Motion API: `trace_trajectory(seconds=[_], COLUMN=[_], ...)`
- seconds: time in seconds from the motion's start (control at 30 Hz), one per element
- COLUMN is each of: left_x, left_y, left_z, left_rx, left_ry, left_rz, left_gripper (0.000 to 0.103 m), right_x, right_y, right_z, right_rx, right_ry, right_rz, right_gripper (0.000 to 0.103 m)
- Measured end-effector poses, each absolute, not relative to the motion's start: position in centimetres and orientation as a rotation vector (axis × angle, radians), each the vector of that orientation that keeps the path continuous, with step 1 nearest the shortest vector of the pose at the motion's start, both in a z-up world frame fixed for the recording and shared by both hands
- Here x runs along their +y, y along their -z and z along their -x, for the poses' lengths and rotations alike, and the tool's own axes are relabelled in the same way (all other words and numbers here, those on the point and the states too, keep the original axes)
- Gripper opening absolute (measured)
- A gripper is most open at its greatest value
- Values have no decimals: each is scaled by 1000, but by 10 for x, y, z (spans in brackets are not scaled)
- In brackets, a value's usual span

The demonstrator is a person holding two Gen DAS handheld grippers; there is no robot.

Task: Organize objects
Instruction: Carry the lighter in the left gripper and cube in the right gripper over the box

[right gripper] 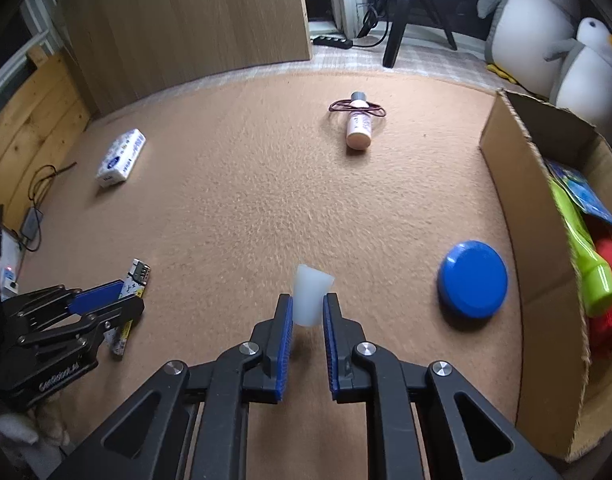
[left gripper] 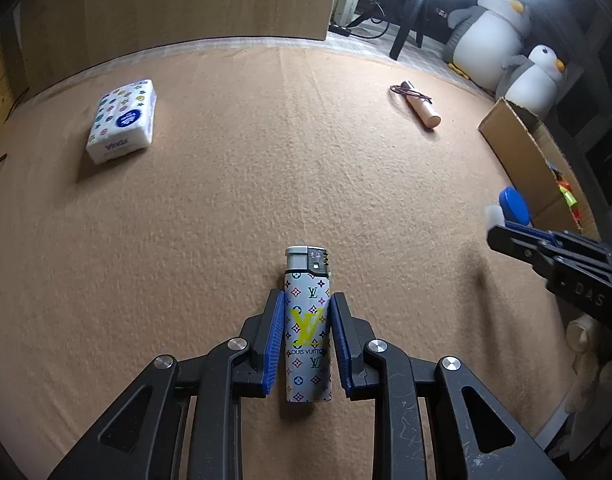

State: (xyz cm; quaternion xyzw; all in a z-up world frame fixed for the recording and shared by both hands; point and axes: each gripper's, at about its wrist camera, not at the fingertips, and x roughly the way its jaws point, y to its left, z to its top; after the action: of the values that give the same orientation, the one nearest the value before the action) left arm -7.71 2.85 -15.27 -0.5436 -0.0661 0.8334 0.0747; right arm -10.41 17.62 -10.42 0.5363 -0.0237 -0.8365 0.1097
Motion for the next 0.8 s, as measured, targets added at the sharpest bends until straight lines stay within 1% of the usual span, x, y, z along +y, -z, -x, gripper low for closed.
trace_trajectory(seconds=[0.2, 0.4, 0.8], left_x=[29, 48, 141], left_y=[142, 126, 79], left_z=[75, 79, 117], left_rx=[-214, -162, -30], left_ry=[-2509, -2499, -2423], left_rz=[1605, 1553, 1388], left_gripper=[25, 25, 25], right_x=[182, 185, 242], right_y=[89, 72, 37], right_z=[89, 80, 66], right_rx=[-95, -61, -118], right_ry=[2471, 2506, 2627], right_rz=[-1535, -1491, -1438], right_gripper=[14, 14, 14])
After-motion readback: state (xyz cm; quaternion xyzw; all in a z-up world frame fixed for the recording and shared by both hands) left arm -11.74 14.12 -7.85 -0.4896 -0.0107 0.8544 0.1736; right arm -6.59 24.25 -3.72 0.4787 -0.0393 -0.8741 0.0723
